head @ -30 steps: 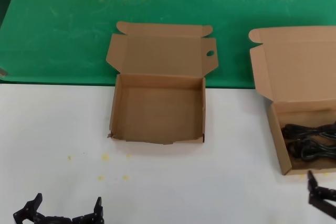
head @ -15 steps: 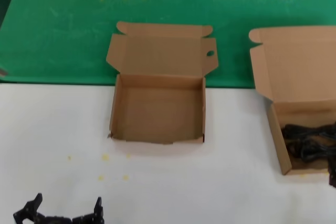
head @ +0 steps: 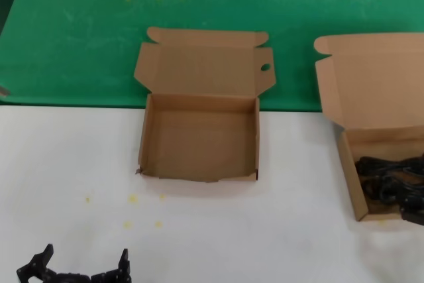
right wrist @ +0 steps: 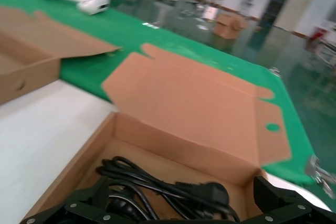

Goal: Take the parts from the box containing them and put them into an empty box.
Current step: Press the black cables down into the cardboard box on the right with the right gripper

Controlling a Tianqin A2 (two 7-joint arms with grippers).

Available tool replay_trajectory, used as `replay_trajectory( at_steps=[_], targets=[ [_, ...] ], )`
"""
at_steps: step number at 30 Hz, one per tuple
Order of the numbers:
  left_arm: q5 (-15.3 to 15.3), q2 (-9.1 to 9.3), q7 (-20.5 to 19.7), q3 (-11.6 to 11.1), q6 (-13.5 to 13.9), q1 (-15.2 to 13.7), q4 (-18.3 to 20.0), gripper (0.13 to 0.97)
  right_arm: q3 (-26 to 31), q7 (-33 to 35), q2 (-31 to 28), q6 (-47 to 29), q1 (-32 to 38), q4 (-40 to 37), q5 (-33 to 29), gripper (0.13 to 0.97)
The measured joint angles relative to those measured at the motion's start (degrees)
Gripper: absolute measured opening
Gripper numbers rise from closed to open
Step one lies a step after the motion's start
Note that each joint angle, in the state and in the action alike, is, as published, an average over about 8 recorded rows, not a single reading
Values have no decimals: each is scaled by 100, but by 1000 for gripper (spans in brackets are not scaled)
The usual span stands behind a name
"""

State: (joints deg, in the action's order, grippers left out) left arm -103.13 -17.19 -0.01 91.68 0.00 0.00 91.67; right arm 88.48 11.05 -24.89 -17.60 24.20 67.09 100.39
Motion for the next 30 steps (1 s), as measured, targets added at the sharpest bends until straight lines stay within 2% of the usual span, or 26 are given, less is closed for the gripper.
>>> replay_trajectory(
  at_steps=[9,19,24,30],
  targets=[
    [0,0,0,0,0,0,0,966,779,-339,-655,-134,377,88,-1139,966],
    [0,0,0,0,0,0,0,966,1086,-1010,-1094,-374,615,362,-2289,966],
    [0,0,0,0,0,0,0,966,1253,-958,-1078,-503,880,86,-2465,966],
    [0,0,0,0,0,0,0,966,1452,-430,-942,-603,1304,-545,-2337,966]
  ],
)
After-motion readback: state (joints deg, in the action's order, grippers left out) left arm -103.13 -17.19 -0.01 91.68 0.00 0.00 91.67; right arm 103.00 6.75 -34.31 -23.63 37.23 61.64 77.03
